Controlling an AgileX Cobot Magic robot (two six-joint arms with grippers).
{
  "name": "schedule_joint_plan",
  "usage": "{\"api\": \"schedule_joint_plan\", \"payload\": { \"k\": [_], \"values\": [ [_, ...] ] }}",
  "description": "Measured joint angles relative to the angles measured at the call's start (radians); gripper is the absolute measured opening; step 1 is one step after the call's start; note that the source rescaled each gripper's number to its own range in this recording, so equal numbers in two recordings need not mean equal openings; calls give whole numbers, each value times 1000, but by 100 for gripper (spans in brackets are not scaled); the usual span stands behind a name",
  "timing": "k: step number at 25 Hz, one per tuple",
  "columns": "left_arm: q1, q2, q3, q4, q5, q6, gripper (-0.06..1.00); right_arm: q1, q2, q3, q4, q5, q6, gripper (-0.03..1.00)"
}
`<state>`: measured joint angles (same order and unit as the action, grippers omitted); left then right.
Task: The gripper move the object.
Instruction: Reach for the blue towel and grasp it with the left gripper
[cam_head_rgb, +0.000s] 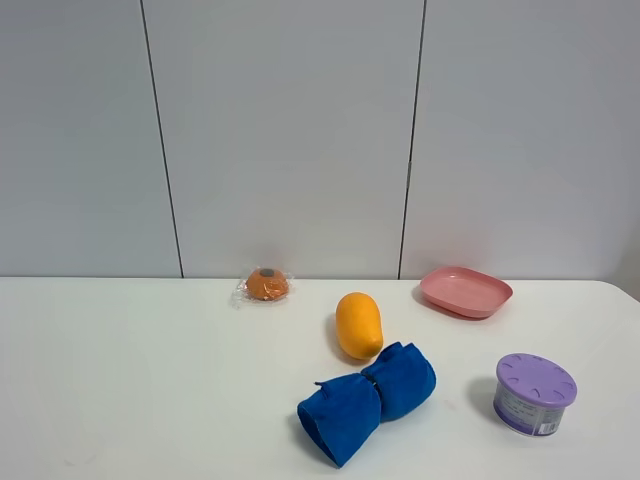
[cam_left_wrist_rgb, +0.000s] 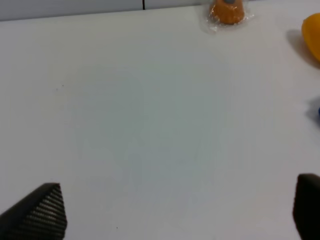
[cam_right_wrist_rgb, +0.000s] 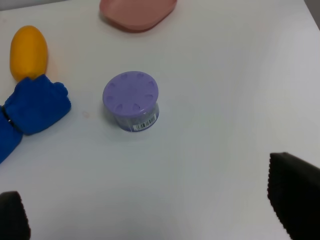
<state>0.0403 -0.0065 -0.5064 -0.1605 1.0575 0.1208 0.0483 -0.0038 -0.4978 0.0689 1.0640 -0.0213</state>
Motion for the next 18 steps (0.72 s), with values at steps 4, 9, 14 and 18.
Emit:
{"api": "schedule_joint_plan", "payload": {
  "k": [4,9,14,18],
  "values": [
    [0,0,0,0,0,0,100,0,0,0,0,0,0,100],
    [0,0,0,0,0,0,100,0,0,0,0,0,0,100],
    [0,0,0,0,0,0,100,0,0,0,0,0,0,100],
    [0,0,0,0,0,0,100,0,0,0,0,0,0,100]
  ]
}}
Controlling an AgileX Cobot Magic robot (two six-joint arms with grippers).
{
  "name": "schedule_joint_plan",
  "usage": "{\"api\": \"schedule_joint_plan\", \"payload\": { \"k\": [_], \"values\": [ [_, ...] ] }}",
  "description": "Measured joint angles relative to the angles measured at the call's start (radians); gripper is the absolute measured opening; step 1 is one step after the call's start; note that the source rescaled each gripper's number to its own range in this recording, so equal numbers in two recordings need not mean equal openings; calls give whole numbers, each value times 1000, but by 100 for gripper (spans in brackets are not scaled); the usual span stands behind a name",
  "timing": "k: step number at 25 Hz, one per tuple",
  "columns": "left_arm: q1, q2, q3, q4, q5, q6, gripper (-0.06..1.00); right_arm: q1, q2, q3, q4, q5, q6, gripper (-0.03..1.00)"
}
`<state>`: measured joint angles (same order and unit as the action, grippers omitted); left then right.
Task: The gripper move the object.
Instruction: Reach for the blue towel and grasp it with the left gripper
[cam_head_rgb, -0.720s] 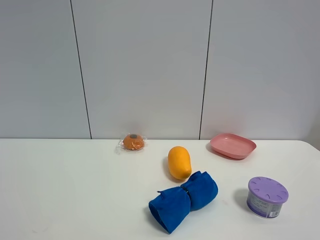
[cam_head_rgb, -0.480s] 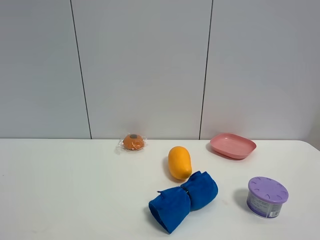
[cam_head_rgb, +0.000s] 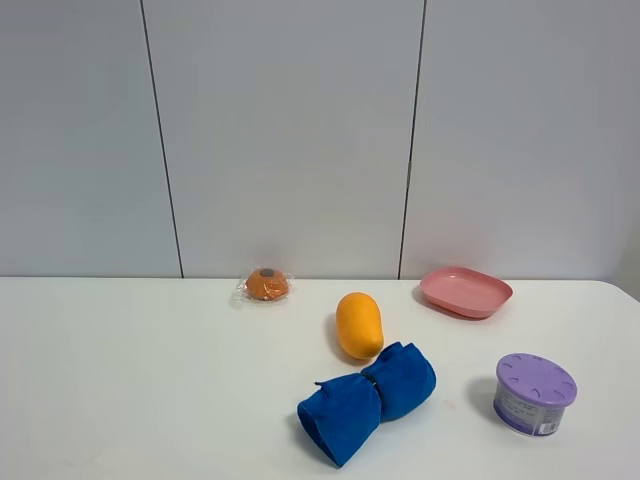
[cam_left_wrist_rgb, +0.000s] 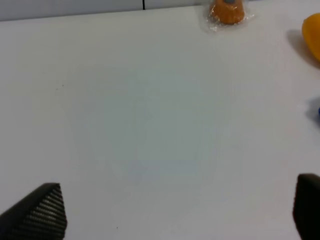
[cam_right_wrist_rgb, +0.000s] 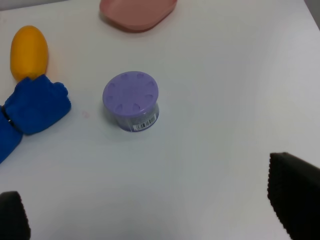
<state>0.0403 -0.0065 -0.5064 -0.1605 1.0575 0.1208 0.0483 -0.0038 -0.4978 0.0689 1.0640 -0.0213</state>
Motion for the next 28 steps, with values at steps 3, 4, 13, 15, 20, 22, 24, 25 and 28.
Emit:
{"api": "schedule_joint_plan", "payload": {
  "k": [3,4,13,15,20,22,24,25,28],
  "values": [
    [0,0,0,0,0,0,100,0,0,0,0,0,0,100],
    [0,0,0,0,0,0,100,0,0,0,0,0,0,100],
    [0,0,0,0,0,0,100,0,0,0,0,0,0,100],
    [0,0,0,0,0,0,100,0,0,0,0,0,0,100],
    [0,0,0,0,0,0,100,0,0,0,0,0,0,100],
    [0,0,0,0,0,0,100,0,0,0,0,0,0,100],
    [0,0,0,0,0,0,100,0,0,0,0,0,0,100],
    [0,0,0,0,0,0,99,0,0,0,0,0,0,100],
    [0,0,0,0,0,0,99,0,0,0,0,0,0,100]
  ]
}}
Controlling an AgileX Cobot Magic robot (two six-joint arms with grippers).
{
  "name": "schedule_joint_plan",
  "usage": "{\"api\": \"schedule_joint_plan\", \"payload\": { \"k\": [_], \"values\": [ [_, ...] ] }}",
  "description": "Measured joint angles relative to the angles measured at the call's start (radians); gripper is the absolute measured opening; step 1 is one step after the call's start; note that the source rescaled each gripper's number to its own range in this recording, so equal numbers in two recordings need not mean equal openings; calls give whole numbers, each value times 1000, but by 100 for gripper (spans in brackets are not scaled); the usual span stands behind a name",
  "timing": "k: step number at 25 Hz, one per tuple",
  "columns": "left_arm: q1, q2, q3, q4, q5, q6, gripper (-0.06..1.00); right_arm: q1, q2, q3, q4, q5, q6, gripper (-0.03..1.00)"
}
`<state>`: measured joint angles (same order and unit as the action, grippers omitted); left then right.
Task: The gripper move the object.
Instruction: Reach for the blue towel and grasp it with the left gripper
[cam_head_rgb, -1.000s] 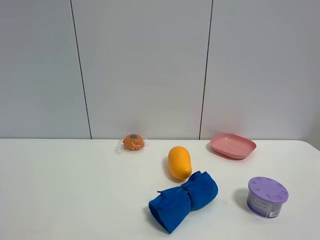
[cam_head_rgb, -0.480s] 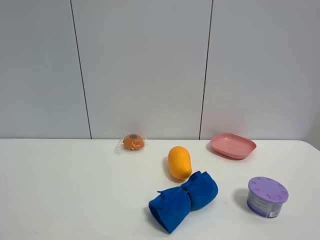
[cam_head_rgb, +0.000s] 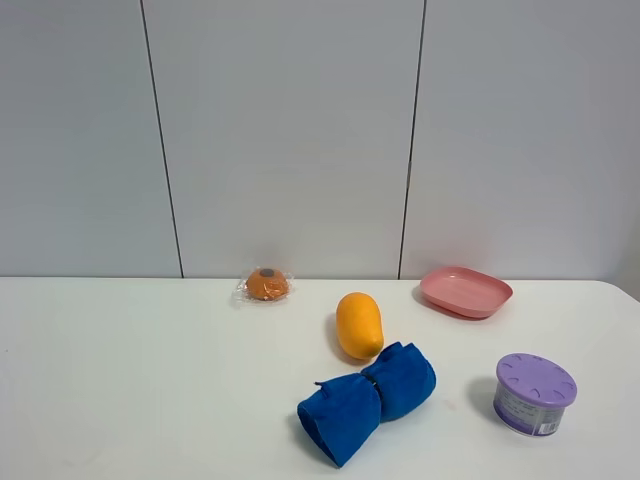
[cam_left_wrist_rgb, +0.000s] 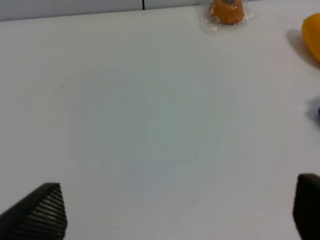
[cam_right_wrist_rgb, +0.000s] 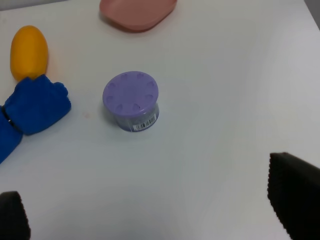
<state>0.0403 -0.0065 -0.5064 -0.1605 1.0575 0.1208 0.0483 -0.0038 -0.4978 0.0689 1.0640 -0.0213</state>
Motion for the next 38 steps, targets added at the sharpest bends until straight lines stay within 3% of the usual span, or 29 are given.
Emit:
{"api": "schedule_joint_plan", "payload": {
  "k": [7,14,17,22,25,28,33,38],
  "values": [
    [0,37,-119,-27,-22,105,99,0,0,0,0,0,0,100],
    [0,311,-335,-52,-16,214,99,0,0,0,0,0,0,100],
    [0,455,-399,-133,-53,287,99,0,0,0,0,0,0,100],
    [0,689,-436,-333,-181,466,99,0,0,0,0,0,0,100],
    [-6,850,-436,-384,-222,548,99,0,0,0,0,0,0,100],
    [-72,1024,-451,-377,-275,589,99,0,0,0,0,0,0,100],
    [-243,1279,-568,-291,-352,600,99,0,0,0,0,0,0,100],
    [-426,1529,-791,-207,-357,517,99,0,0,0,0,0,0,100]
  ]
}}
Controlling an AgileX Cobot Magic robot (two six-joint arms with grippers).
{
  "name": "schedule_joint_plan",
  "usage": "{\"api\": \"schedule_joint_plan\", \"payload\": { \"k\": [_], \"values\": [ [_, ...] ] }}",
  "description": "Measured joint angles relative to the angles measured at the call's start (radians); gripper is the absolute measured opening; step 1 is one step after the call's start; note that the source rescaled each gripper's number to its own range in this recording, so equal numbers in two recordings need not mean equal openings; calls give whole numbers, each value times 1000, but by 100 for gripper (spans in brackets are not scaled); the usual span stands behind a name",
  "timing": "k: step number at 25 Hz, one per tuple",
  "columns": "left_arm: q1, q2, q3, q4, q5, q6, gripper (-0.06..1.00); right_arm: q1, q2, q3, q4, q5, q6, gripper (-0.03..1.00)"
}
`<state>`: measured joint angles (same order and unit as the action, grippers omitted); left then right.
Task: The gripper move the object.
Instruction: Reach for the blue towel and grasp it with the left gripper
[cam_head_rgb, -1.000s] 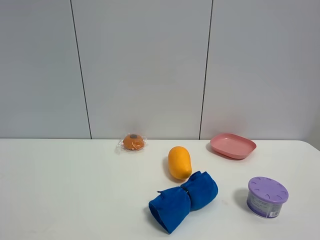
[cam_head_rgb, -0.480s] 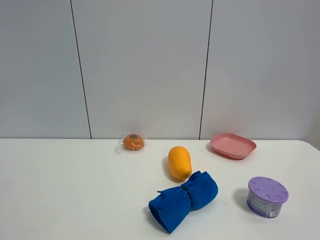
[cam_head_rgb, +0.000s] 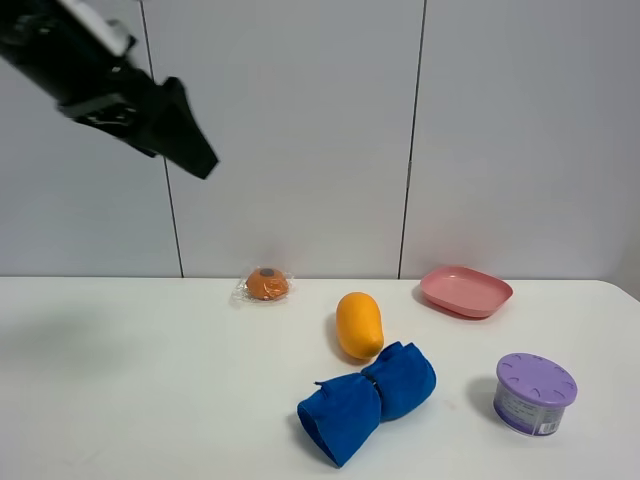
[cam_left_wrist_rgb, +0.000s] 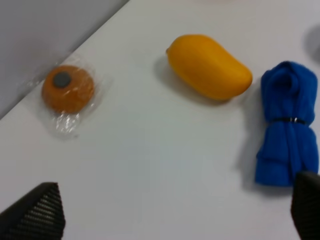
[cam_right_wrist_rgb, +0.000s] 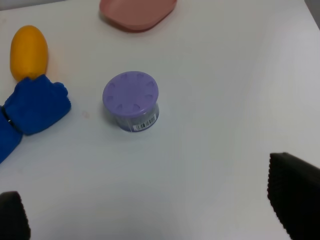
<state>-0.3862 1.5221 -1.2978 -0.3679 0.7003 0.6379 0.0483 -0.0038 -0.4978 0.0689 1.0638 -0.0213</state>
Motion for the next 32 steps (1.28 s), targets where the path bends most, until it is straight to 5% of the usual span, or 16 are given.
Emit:
{"api": "schedule_joint_plan", "payload": {
  "k": [8,13,20,26,32],
  "values": [
    [-256,362,-418,129,89,-75,99,0,0,0,0,0,0,100],
    [-341,553,-614,158,197,-77,99,0,0,0,0,0,0,100],
    [-399,747,-771,181,330,-102,99,0,0,0,0,0,0,100],
    [-404,845,-783,203,445,-235,94,0,0,0,0,0,0,100],
    [-404,904,-783,253,466,-254,92,0,0,0,0,0,0,100]
  ]
}}
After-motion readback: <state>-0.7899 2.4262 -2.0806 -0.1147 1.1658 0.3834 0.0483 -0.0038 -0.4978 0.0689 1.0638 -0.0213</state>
